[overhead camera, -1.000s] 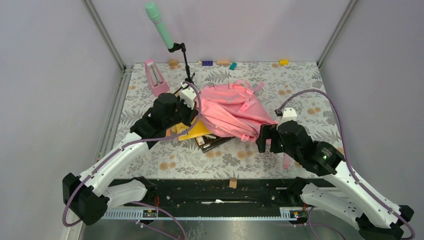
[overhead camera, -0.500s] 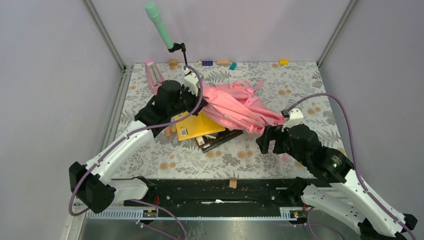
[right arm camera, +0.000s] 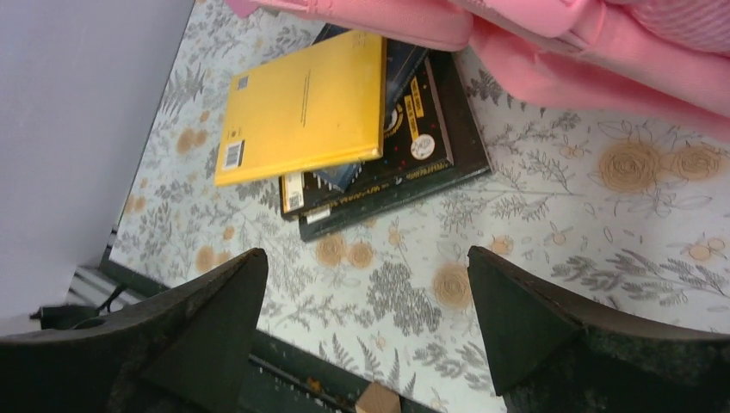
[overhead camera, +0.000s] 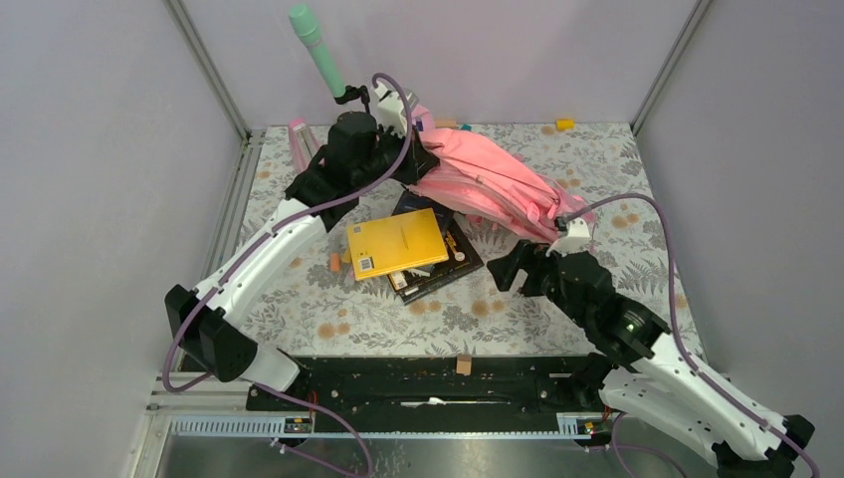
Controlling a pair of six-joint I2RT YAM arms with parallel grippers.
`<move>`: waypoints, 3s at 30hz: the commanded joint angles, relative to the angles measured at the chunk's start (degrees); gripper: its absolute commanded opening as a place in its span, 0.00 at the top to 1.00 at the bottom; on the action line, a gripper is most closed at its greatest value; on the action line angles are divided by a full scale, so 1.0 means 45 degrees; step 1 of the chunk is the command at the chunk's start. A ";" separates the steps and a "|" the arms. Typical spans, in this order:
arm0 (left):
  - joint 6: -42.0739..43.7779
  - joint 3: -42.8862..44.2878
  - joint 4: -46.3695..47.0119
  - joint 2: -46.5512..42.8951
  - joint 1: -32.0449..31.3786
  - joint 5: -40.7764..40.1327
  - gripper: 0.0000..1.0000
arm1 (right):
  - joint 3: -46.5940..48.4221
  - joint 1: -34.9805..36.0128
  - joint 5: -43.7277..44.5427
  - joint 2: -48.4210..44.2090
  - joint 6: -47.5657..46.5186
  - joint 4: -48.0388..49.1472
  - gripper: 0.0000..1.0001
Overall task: Pack the student bag
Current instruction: Adjust the student bag at the center of the board.
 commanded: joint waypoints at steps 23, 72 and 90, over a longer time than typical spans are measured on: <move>-0.1522 0.2720 0.3377 -0.0518 -0.1142 0.2091 1.00 | -0.0222 -0.1119 0.7906 0.3526 0.1685 0.5187 0.27; -0.5435 -0.8632 0.6124 -0.5845 -0.1356 -0.4413 1.00 | 0.6387 -0.4987 -0.4816 0.7035 -0.4576 0.0020 0.24; -0.5121 -0.9596 0.6347 -0.4667 -0.0282 -0.1531 1.00 | 0.3323 -0.0835 -0.1153 0.4722 -0.3871 0.0020 0.18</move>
